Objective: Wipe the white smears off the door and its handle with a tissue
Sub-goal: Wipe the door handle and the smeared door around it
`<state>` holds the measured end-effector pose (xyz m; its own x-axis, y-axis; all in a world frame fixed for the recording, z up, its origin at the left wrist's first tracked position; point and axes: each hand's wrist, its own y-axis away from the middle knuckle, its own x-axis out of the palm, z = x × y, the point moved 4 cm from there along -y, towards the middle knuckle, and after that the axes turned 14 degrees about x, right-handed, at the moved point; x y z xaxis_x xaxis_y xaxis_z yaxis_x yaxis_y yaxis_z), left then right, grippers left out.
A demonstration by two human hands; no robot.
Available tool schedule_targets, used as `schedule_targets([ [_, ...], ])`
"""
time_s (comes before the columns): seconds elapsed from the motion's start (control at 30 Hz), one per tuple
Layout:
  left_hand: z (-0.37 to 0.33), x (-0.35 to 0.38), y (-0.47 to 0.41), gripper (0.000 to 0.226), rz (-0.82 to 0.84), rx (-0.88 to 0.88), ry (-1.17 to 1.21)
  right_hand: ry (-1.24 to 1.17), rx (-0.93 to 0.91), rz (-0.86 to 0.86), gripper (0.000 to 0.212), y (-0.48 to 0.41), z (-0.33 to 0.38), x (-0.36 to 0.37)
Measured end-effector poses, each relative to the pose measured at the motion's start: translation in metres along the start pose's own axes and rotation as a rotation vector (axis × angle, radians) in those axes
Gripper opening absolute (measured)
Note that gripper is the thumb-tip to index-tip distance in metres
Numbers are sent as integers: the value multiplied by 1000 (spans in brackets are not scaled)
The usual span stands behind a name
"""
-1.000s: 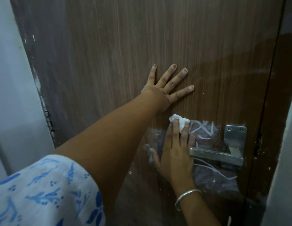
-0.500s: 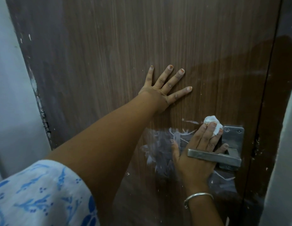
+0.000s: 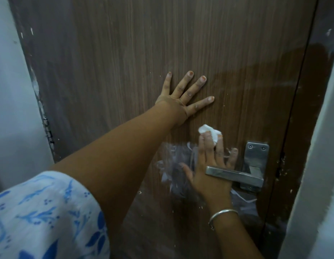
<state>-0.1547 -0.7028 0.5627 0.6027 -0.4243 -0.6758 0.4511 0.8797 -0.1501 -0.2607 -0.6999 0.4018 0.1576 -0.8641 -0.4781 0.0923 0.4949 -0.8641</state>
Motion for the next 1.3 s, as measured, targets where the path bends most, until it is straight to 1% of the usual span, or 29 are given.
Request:
schedule_targets([
  [0.1,0,2,-1,112,-6,-11,-1,-23,215,-44,91,3,-14,-1],
  [0.2,0,3,-2,113,-3,-5,2,14,307,-18,95,1,-8,-1],
  [0.27,0,3,-2,115,-8,-1,1,6,257,-7,97,1,1,0],
  [0.37,0,3,-1,116,-24,2,17,2,5,32,93,10,12,5],
  [0.4,1,3,0,119,-27,0,27,11,-39,38,92,14,10,6],
  [0.43,1,3,0,121,-31,-4,33,18,-34,32,91,17,4,7],
  [0.47,1,4,0,122,-35,-8,33,15,16,20,90,20,-4,7],
  [0.57,1,5,0,123,-35,-9,41,-51,240,2,90,27,-22,3],
  [0.67,1,5,-1,122,-26,-6,51,-75,304,30,95,27,-14,2],
  [0.77,-1,5,-1,117,-30,-12,45,-54,273,60,100,26,-9,3],
  [0.93,-3,4,-2,113,-31,-43,51,-29,130,90,98,35,-19,5],
  [1.17,-28,9,-1,121,-27,-102,191,-53,112,98,101,35,-19,-4],
  [1.23,-29,5,2,119,-55,-89,197,-64,101,108,105,34,-21,-9],
  [1.3,-28,-2,8,111,-103,-71,171,-73,76,123,108,33,-23,-13],
])
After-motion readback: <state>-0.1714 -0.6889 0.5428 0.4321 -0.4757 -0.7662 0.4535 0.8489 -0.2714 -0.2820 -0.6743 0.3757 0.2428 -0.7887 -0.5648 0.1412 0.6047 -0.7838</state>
